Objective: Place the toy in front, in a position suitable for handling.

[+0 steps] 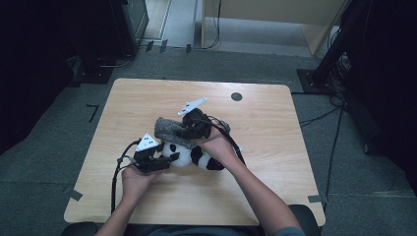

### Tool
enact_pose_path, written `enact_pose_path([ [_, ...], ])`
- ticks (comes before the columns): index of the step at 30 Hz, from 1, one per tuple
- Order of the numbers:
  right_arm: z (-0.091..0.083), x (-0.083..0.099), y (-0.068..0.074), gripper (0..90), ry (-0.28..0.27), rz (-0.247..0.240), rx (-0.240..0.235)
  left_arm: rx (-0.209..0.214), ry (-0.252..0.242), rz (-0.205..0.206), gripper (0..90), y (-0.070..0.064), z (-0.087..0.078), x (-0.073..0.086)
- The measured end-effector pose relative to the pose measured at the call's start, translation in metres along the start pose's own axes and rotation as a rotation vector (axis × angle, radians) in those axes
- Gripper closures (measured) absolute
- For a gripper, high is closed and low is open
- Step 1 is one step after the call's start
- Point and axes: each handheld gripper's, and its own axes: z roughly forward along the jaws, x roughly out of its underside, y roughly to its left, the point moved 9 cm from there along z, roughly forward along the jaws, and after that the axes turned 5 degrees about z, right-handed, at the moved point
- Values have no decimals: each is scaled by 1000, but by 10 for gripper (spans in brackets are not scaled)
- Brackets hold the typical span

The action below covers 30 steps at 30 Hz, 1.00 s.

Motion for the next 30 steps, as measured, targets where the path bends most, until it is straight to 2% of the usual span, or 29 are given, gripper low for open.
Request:
enact_pose_path([
  [3,2,3,-4,708,1,10,-3,-3,2,-7,367,0,0,0],
  [5,3,7,-10,686,3,56,-41,-3,3,-8,371,-1,1,0],
  [6,3,7,-10,686,3,56,-41,-3,3,-8,371,-1,1,-1],
  [7,3,8,-14,652,2,77,-50,-3,2,-12,373,-1,1,-1],
  [10,3,8,-15,653,2,77,-47,-1,3,-15,375,-1,1,-1],
  [12,3,9,-15,710,6,57,-29,2,7,-19,381,0,1,-1],
  [17,0,10,-19,742,9,58,-16,2,7,-19,385,0,1,-1],
  [19,-3,12,-28,749,12,68,13,4,6,-24,388,0,1,-1],
  [21,-4,14,-32,751,12,78,19,5,6,-26,389,0,1,-1],
  [24,-8,18,-48,764,11,100,46,8,0,-32,393,1,1,-2],
  [27,-10,20,-54,765,11,103,61,9,-2,-34,394,1,1,-3],
  [30,-15,20,-63,767,7,94,114,11,1,-30,395,1,1,-3],
])
